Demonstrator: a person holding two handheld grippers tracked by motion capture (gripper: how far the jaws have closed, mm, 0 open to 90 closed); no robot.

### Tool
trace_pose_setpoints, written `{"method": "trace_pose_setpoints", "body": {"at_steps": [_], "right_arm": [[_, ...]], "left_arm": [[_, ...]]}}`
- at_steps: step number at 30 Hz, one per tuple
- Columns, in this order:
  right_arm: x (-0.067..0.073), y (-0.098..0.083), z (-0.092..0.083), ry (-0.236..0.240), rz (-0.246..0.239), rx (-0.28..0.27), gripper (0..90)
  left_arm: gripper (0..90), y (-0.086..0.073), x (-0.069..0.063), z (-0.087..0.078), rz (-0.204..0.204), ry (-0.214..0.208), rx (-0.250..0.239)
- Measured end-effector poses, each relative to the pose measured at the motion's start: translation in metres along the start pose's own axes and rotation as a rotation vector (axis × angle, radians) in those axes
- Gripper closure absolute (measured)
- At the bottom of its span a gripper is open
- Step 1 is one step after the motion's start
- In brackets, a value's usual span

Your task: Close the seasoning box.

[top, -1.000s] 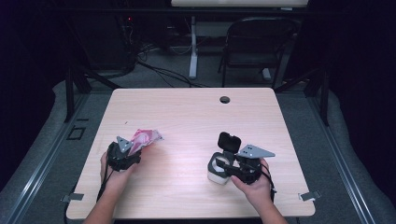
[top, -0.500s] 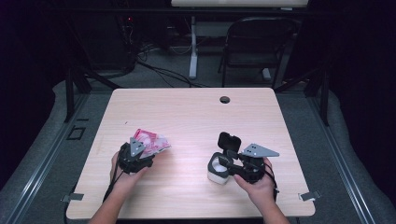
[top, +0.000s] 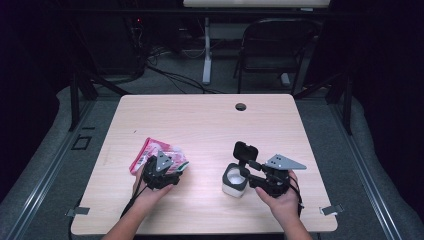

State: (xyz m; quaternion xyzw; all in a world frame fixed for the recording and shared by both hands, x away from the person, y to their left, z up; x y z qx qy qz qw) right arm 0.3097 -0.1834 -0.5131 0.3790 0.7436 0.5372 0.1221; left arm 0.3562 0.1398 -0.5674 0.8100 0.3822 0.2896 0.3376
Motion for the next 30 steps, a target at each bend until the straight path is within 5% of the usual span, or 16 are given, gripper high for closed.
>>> {"method": "trace_pose_setpoints", "body": {"at_steps": [13, 24, 30], "right_arm": [[-0.022, 0.004, -0.013, -0.087, 0.045, -0.033, 51.5], [-0.04, 0.003, 0.008, -0.072, 0.068, 0.019, 51.7], [-0.04, 0.003, 0.016, -0.071, 0.032, 0.058, 56.8]], "left_arm": [[37.9, 0.005, -0.016, -0.001, 0.001, -0.048, -0.018], [37.9, 0.002, -0.026, -0.007, 0.009, -0.063, -0.017], [37.9, 0.0, -0.028, -0.011, 0.008, -0.068, -0.019]]}}
Point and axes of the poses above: each handheld gripper's, and its own axes: z roughly forward along the jaws, y roughly out of its top, x roughly to its left, the point moved 3 cm from there along z, roughly forward along the jaws, and after that the axes turned 8 degrees about y, right-handed, at the moved point
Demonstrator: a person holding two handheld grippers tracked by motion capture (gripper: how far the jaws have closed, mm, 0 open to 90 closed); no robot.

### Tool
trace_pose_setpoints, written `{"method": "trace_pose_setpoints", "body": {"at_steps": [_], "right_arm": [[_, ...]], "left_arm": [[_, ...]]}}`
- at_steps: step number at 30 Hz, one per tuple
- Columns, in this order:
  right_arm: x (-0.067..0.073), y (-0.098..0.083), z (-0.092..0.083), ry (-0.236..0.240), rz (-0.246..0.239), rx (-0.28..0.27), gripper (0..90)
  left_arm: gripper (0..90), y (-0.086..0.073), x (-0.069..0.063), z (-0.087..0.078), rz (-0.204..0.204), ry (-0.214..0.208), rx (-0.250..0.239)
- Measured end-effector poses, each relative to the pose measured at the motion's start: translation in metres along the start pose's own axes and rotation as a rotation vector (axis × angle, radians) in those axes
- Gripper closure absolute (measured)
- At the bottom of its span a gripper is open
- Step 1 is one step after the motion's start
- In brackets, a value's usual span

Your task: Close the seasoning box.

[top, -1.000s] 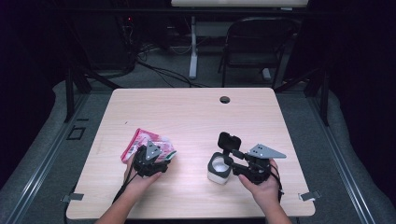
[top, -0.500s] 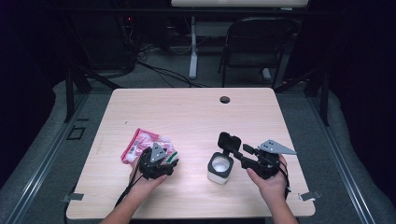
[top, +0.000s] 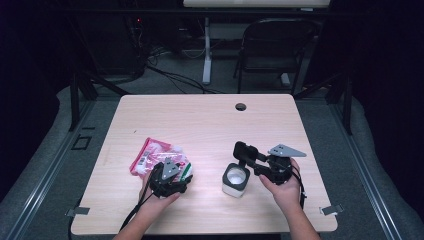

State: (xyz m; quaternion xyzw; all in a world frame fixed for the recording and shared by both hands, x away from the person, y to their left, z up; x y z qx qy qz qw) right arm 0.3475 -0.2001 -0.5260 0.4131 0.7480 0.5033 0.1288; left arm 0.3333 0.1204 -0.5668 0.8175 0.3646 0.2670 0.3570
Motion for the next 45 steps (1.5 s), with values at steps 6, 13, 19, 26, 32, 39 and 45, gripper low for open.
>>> {"method": "trace_pose_setpoints", "body": {"at_steps": [6, 13, 19, 26, 32, 39, 45], "right_arm": [[0.0, -0.002, 0.002, 0.015, -0.014, 0.024, 70.0], [0.001, -0.003, 0.001, 0.019, -0.015, 0.039, 77.4], [0.001, -0.004, -0.002, 0.026, -0.02, 0.048, 78.9], [0.003, -0.005, -0.004, 0.021, -0.034, 0.049, 79.7], [0.006, -0.005, -0.006, 0.009, -0.052, 0.049, 80.0], [0.012, -0.006, -0.006, -0.038, -0.132, 0.062, 80.0], [0.017, -0.005, -0.008, -0.028, -0.148, 0.048, 77.8]], "left_arm": [[37.8, 0.001, -0.002, -0.004, 0.002, -0.002, -0.01], [37.8, 0.002, -0.001, -0.006, 0.003, -0.007, -0.018], [37.8, 0.004, -0.003, -0.008, 0.006, -0.009, -0.025], [37.8, 0.006, -0.003, -0.008, 0.006, -0.016, -0.031], [37.9, 0.007, -0.003, -0.006, 0.009, -0.017, -0.028], [37.9, 0.008, -0.004, -0.006, 0.01, -0.022, -0.028], [38.0, 0.009, -0.004, -0.006, 0.01, -0.023, -0.035]]}}
Point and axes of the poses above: each handheld gripper's, and its own axes: z roughly forward along the jaws, y roughly out of its top, x roughly to its left, the point moved 3 cm from there along z, roughly forward along the jaws, and after that the axes turned 8 degrees about y, right-handed, at the moved point
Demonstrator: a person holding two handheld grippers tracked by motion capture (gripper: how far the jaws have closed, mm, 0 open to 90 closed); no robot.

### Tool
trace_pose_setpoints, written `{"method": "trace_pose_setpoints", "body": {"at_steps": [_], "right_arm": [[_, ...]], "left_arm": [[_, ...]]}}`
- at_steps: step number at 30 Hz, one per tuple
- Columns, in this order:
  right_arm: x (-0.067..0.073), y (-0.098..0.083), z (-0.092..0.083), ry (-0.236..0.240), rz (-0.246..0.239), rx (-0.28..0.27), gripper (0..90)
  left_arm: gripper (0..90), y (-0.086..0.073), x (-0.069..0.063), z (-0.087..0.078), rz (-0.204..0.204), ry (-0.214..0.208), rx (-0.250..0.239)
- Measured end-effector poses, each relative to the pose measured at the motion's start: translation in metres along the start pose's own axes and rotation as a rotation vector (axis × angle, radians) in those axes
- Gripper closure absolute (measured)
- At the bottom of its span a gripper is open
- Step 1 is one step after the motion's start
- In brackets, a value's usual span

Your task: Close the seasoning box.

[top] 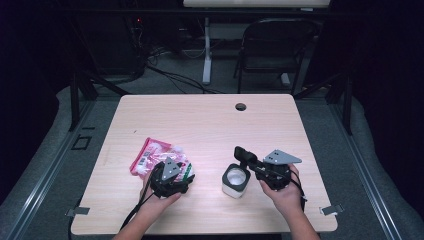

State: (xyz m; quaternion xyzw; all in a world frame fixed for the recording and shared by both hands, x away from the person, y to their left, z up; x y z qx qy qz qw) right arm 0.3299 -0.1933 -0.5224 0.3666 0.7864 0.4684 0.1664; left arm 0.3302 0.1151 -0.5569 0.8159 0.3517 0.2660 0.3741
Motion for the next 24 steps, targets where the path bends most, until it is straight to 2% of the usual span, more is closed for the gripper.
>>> {"method": "trace_pose_setpoints", "body": {"at_steps": [3, 15, 19, 20, 24], "right_arm": [[0.001, 0.001, -0.001, 0.004, 0.005, -0.017, 77.1], [0.009, 0.001, -0.006, 0.042, 0.002, -0.024, 71.2], [0.014, 0.0, -0.003, 0.071, -0.016, -0.007, 62.7], [0.016, -0.001, -0.003, 0.067, -0.032, 0.002, 61.7], [0.018, -0.001, -0.002, 0.06, -0.042, 0.01, 57.8]], "left_arm": [[38.0, 0.001, 0.0, 0.0, 0.0, -0.003, -0.004], [38.1, 0.003, 0.003, 0.002, -0.003, -0.009, -0.01], [38.1, 0.003, 0.002, 0.003, 0.009, -0.01, -0.006], [38.1, 0.003, 0.002, 0.004, 0.009, -0.007, -0.006], [38.2, 0.004, 0.003, 0.004, 0.011, -0.008, -0.006]]}}
Point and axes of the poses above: each handheld gripper's, and its own axes: z roughly forward along the jaws, y roughly out of its top, x roughly to its left, the point moved 3 cm from there along z, roughly forward along the jaws, and after that the axes turned 8 degrees about y, right-handed, at the moved point
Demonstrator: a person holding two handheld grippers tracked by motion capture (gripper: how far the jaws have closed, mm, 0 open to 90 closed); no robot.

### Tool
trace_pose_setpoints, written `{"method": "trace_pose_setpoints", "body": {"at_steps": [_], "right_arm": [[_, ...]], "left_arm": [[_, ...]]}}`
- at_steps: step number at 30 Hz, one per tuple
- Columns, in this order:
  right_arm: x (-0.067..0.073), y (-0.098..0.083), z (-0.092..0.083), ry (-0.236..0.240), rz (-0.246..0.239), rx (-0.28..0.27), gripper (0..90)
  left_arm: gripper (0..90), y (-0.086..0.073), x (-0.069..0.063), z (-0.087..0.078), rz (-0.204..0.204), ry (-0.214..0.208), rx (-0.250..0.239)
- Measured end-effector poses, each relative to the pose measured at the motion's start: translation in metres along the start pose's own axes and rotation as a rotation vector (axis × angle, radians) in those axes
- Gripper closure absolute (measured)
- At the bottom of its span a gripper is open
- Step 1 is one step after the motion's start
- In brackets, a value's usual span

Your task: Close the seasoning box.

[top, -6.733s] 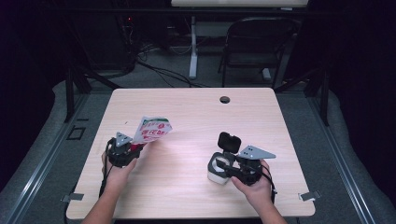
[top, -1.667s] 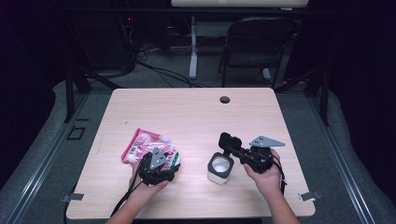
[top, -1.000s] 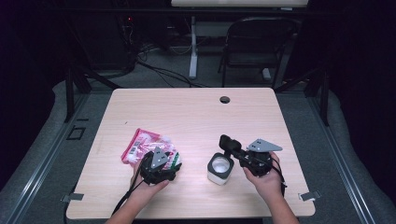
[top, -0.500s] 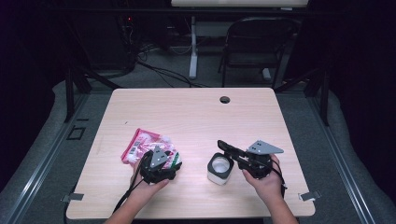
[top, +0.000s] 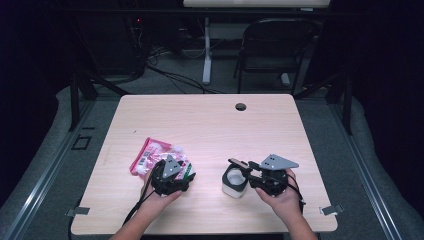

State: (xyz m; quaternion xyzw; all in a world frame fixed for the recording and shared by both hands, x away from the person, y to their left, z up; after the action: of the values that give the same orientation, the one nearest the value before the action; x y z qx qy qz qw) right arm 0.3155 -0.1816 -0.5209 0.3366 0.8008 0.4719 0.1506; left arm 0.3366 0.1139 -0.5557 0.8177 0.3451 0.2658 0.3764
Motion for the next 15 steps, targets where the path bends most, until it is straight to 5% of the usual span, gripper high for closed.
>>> {"method": "trace_pose_setpoints", "body": {"at_steps": [15], "right_arm": [[0.0047, -0.0027, 0.0005, 0.002, -0.007, -0.007, 51.4]], "left_arm": [[38.8, 0.0007, 0.0034, 0.0031, -0.02, -0.002, 0.001]]}}
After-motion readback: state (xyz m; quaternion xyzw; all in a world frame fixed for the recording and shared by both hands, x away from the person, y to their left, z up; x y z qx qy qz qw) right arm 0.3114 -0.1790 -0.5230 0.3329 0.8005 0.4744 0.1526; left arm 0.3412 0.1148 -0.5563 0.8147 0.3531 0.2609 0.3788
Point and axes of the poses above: each handheld gripper's, and its own axes: z roughly forward along the jaws, y roughly out of its top, x roughly to its left, the point moved 3 cm from there along z, roughly forward along the jaws, and after that the axes turned 8 degrees about y, right-handed, at the moved point
